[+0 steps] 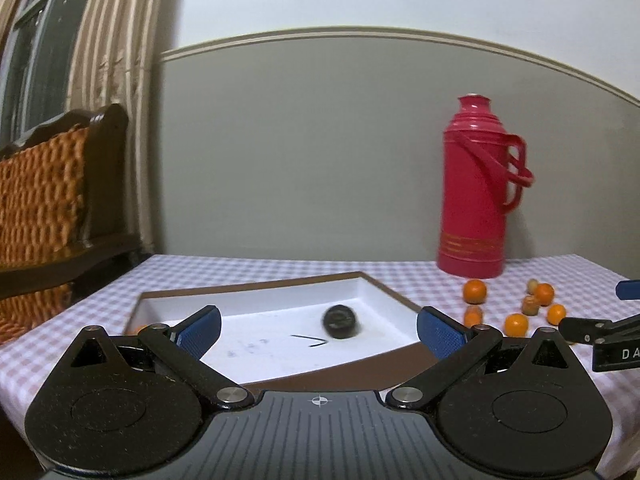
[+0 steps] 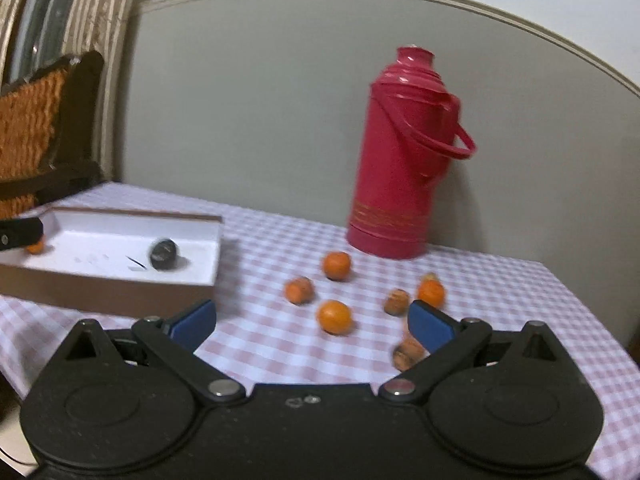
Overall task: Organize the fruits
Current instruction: 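Grasp an orange with the left tool while the right tool grasps a brown nut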
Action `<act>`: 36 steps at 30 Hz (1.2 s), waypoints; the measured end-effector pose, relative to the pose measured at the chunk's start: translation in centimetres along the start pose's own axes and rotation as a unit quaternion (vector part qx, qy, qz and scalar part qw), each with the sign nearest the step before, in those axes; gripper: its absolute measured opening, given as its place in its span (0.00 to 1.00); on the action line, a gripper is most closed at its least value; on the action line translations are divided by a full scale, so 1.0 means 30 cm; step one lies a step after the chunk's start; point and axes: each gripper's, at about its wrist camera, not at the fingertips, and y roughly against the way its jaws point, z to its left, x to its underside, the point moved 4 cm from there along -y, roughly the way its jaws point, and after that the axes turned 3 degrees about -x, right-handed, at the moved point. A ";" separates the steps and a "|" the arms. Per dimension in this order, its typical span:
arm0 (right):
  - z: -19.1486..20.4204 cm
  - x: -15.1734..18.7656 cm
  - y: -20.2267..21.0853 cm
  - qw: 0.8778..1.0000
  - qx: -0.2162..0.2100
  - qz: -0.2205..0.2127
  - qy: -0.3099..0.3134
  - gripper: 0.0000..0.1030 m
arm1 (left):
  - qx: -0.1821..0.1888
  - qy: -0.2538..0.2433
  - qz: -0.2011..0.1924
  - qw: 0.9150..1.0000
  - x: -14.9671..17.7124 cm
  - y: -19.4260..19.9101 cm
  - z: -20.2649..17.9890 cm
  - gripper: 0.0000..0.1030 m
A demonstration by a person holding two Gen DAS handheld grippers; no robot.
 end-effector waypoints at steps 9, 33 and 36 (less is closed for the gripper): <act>-0.121 0.063 0.008 1.000 0.020 0.020 -0.002 0.82 | 0.059 -0.017 0.011 0.998 0.014 -0.061 -0.181 1.00; -0.315 0.136 -0.309 0.995 -0.002 0.101 0.000 0.36 | 0.159 -0.088 0.115 0.977 0.082 -0.404 -0.671 0.67; -0.344 0.137 -0.311 0.994 -0.015 0.106 -0.028 0.30 | 0.171 -0.096 0.135 0.971 0.091 -0.437 -0.714 0.54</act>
